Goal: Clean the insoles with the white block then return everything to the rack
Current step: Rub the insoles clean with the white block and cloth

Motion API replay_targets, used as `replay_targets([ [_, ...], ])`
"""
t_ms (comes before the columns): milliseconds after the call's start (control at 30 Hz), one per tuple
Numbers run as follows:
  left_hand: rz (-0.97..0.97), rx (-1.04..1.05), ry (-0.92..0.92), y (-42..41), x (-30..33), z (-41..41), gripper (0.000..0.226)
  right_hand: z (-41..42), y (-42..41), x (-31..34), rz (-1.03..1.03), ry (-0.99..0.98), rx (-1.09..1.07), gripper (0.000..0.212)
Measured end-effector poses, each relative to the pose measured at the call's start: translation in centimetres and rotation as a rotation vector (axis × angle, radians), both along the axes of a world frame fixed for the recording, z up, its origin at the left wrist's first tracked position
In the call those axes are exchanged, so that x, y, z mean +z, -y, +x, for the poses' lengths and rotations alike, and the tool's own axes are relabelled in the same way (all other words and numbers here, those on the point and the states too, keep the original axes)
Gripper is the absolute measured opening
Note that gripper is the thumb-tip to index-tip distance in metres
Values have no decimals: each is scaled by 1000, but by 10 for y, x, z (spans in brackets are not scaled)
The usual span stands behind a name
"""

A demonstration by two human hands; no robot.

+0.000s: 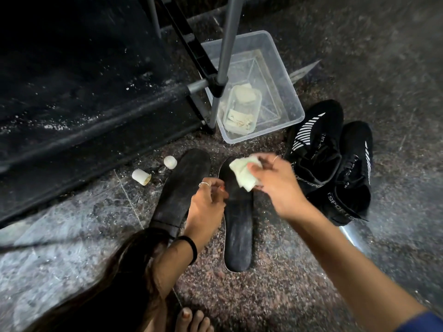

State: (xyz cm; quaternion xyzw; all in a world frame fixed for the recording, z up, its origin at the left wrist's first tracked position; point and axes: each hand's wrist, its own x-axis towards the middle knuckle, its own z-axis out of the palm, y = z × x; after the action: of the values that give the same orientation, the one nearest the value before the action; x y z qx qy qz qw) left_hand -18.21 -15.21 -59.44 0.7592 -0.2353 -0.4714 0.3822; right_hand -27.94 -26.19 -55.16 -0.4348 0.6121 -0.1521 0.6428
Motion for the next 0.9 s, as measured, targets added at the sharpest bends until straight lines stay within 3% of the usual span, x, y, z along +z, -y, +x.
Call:
replay_targets([
  [100, -22, -26, 3, -6, -1, -1, 27, 7, 38, 7, -351, -60, 50, 26],
  [167, -31, -30, 15, -10, -3, -2, 25, 14, 64, 7, -638, -149, 194, 26],
  [267, -46, -24, 34, -13, -7, -5, 19, 30, 101, 7, -968, -440, 473, 29],
  [333, -39, -41, 34, -13, -6, -8, 17, 40, 115, 9, -1084, -615, 701, 38],
  [433, -49, -83, 101, -13, -6, -11, 16, 50, 118, 9, -1134, -847, 1095, 49],
  [533, -26, -114, 127, -12, -4, -12, 17, 60, 112, 3, -1183, -1030, 1291, 41],
  [733, 49, -152, 68, -18, -4, -10, 20, 72, 92, -11, -990, -1161, 1466, 30],
  [900, 72, -158, 67, -20, -5, -9, 21, 75, 92, -13, -890, -1113, 1428, 29],
])
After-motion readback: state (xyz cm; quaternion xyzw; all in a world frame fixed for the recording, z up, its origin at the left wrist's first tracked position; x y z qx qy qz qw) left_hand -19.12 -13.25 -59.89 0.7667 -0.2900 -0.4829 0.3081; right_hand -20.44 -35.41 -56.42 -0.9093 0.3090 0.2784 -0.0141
